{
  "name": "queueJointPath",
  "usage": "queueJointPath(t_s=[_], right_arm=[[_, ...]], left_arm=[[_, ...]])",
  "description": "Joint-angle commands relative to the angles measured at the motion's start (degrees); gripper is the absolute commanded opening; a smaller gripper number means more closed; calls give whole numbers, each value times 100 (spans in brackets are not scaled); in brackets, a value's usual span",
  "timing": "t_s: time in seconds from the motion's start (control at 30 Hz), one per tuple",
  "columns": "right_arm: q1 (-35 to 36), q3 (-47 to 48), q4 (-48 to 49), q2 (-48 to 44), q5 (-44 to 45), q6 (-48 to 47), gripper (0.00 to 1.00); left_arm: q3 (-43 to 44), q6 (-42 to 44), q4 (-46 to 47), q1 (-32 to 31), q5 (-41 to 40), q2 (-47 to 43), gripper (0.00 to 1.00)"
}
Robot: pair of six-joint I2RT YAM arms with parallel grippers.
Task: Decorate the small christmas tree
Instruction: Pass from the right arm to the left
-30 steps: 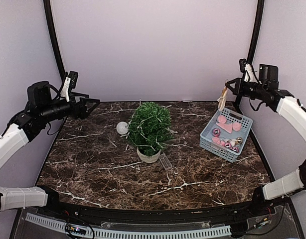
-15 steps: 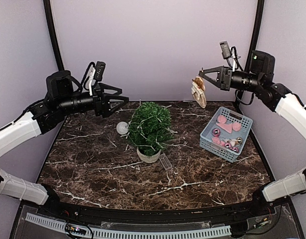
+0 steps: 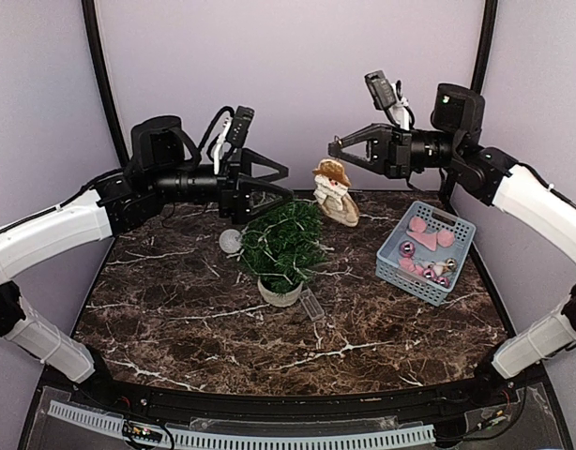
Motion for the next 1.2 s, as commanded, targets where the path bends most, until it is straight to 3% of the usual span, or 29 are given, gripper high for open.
queueJointPath(t_s=[0.0,0.17,0.5,0.77,1.17], right_arm=[[325,295,436,222,-470,94,0],[565,384,753,498,-770,257,0],[723,497,927,730,-1045,360,0],[773,492,953,739,-1296,397,0],[832,471,1057,848,-1519,534,0]], left_arm=[[290,212,-89,-238,582,155,90],[303,272,-189,-298,586,209,90],[-139,754,-689,-295,-425,-420,92],[-88,941,-1092,-299,-678,-486,92],[334,647,-603,-349,884,-48,92]])
